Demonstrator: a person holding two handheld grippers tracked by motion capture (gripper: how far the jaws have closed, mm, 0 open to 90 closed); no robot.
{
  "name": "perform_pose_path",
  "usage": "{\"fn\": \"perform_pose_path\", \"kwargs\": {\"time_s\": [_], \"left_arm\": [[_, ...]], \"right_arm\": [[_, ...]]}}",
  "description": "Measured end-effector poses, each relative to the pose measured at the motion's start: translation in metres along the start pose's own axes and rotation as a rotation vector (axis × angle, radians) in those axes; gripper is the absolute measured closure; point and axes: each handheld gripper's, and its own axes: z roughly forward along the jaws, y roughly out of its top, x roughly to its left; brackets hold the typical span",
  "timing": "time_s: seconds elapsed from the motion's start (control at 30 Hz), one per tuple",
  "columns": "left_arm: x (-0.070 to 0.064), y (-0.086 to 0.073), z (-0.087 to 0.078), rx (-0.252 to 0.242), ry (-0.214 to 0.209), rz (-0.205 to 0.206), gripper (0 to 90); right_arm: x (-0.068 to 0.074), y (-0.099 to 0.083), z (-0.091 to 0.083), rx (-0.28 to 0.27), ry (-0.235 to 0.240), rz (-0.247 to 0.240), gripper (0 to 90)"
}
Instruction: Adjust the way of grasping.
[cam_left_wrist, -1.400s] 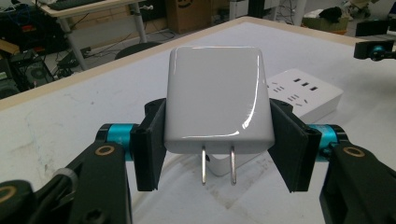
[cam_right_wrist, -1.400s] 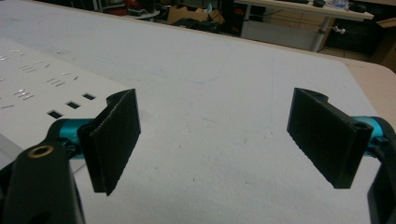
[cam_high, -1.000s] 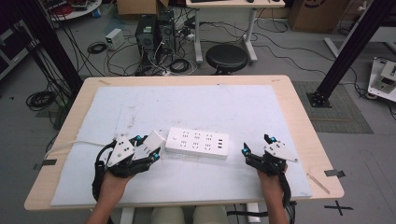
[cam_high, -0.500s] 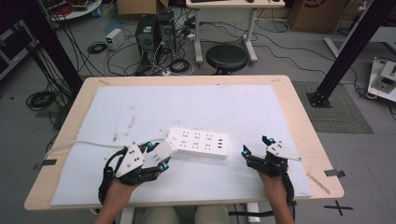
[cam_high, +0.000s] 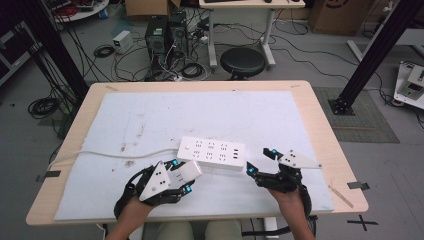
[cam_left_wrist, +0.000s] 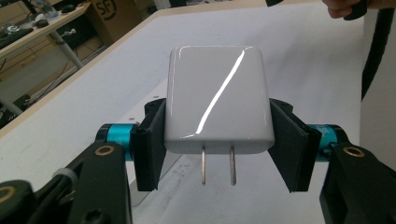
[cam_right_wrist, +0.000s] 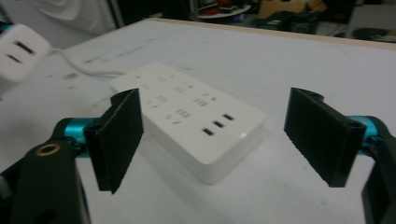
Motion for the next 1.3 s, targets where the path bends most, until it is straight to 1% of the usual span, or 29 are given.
{"fn": "perform_pose_path", "kwargs": {"time_s": [0.03,0.07,0.17,0.2,0.23,0.27,0.3,0.47,0.57,0.63,0.67,0.7,0.73,0.77,0.87,0.9,0.93,0.97,1.0,1.1,1.13,1.17,1.2,1.27,1.3], "left_arm": [[-0.002,0.001,0.001,0.003,-0.004,0.017,42.5],[-0.003,0.001,0.001,0.003,-0.005,0.025,42.5],[-0.006,0.002,0.003,0.009,-0.011,0.049,42.5],[-0.007,0.002,0.003,0.010,-0.012,0.050,42.5],[-0.007,0.002,0.003,0.014,-0.016,0.061,42.5],[-0.008,0.002,0.004,0.011,-0.015,0.061,42.5],[-0.009,0.001,0.004,0.015,-0.017,0.071,42.5],[-0.012,0.002,0.004,0.024,-0.022,0.104,42.5],[-0.014,0.002,0.005,0.029,-0.019,0.130,42.5],[-0.017,0.002,0.004,0.031,-0.018,0.148,42.5],[-0.017,0.002,0.004,0.031,-0.022,0.156,42.5],[-0.019,0.002,0.004,0.029,-0.023,0.166,42.5],[-0.020,0.002,0.005,0.029,-0.023,0.174,42.5],[-0.020,0.003,0.005,0.030,-0.026,0.178,42.5],[-0.022,0.003,0.005,0.030,-0.023,0.193,42.5],[-0.023,0.003,0.005,0.030,-0.022,0.199,42.5],[-0.023,0.003,0.005,0.030,-0.022,0.199,42.5],[-0.023,0.004,0.005,0.035,-0.019,0.214,42.5],[-0.024,0.004,0.006,0.035,-0.020,0.220,42.5],[-0.026,0.005,0.006,0.038,-0.019,0.241,42.5],[-0.026,0.005,0.006,0.039,-0.019,0.244,42.5],[-0.027,0.005,0.007,0.037,-0.022,0.245,42.5],[-0.027,0.006,0.007,0.040,-0.023,0.252,42.5],[-0.028,0.007,0.007,0.038,-0.021,0.262,42.5],[-0.028,0.007,0.008,0.038,-0.021,0.272,42.5]], "right_arm": [[0.002,0.001,0.001,0.000,0.020,-0.003,22.0],[0.007,0.003,0.002,0.003,0.045,-0.006,22.1],[0.017,0.007,0.006,0.013,0.102,-0.014,22.0],[0.019,0.008,0.007,0.016,0.113,-0.016,22.0],[0.021,0.009,0.007,0.022,0.123,-0.016,22.0],[0.023,0.010,0.009,0.028,0.138,-0.012,22.1],[0.025,0.010,0.009,0.034,0.147,-0.004,22.1],[0.032,0.011,0.014,0.077,0.218,-0.026,22.1],[0.036,0.012,0.017,0.097,0.259,-0.008,22.4],[0.038,0.014,0.019,0.108,0.297,0.002,23.5],[0.040,0.015,0.021,0.117,0.326,0.013,23.6],[0.041,0.015,0.022,0.126,0.338,0.018,23.6],[0.043,0.016,0.023,0.138,0.362,0.028,23.6],[0.044,0.017,0.024,0.145,0.376,0.026,23.6],[0.045,0.017,0.028,0.166,0.399,0.038,23.6],[0.045,0.017,0.028,0.171,0.403,0.048,23.6],[0.045,0.017,0.028,0.171,0.403,0.048,23.6],[0.044,0.017,0.029,0.177,0.417,0.062,23.6],[0.044,0.017,0.030,0.187,0.429,0.077,23.7],[0.045,0.017,0.032,0.196,0.446,0.085,23.8],[0.045,0.018,0.032,0.205,0.463,0.104,23.9],[0.045,0.018,0.032,0.205,0.463,0.104,23.9],[0.045,0.018,0.033,0.215,0.483,0.121,24.0],[0.045,0.018,0.034,0.224,0.488,0.128,24.0],[0.045,0.019,0.035,0.224,0.501,0.133,24.0]]}}
